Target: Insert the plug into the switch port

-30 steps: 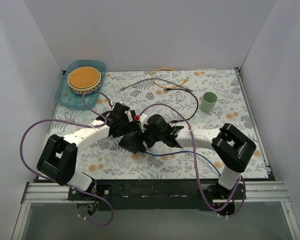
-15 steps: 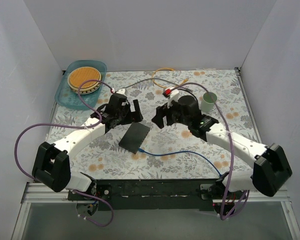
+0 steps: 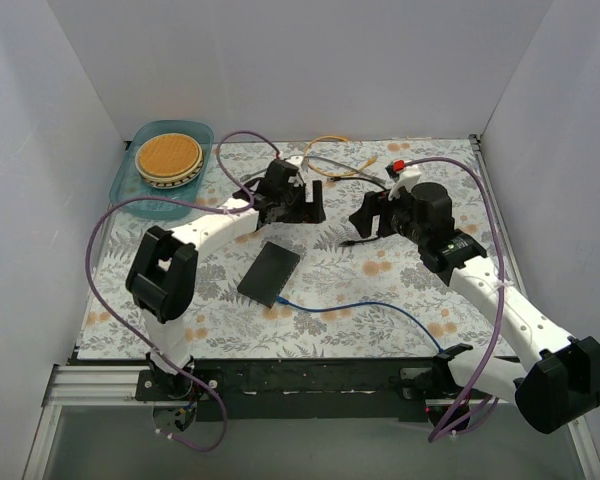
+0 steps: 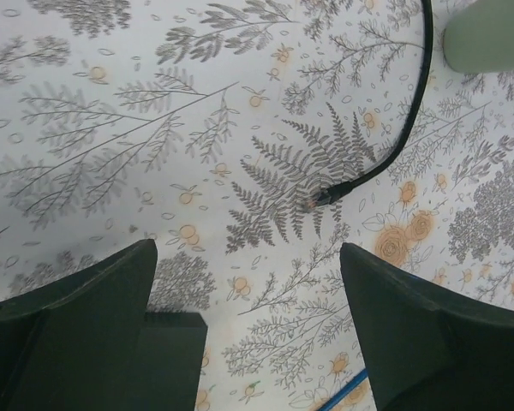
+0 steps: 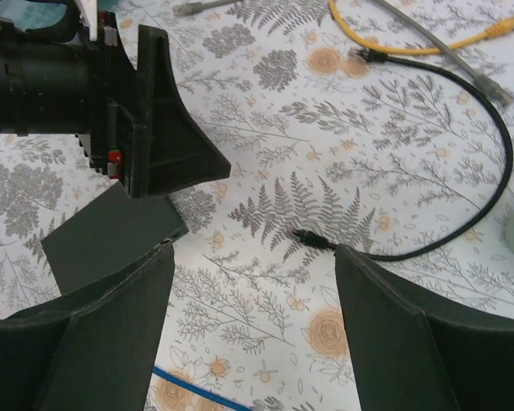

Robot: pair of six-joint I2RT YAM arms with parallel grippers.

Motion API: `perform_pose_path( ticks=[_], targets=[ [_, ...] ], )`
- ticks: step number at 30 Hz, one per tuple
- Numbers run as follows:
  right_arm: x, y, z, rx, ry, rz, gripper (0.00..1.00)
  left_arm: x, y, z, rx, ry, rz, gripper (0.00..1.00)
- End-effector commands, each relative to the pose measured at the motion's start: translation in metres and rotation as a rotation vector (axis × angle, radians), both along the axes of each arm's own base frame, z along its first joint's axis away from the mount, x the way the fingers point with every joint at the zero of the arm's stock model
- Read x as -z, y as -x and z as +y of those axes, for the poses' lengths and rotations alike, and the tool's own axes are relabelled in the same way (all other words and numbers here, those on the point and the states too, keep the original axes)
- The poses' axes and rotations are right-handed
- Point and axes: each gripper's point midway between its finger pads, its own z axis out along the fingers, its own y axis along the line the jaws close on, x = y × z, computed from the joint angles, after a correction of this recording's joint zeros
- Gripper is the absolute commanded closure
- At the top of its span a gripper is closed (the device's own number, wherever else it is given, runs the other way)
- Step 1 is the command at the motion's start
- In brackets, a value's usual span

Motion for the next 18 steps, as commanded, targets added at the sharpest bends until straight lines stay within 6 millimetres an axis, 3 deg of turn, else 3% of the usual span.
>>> perform_pose_path(
  ticks=[1,8,18],
  targets=[
    [0.0,0.005,-0.016,0.035,-0.023,0.017,0.18,-0.007,-0.006,-0.04,0.107,-0.027,-0.055,0.12],
    [0.004,0.004,-0.037,0.091,-0.027,0.034,0.19,0.025,-0.003,-0.086,0.212,-0.122,-0.056,0.13],
    [0.004,0.003,-0.06,0.156,-0.039,0.048,0.19,0.064,0.003,-0.118,0.293,-0.193,-0.074,0.16]
  ],
)
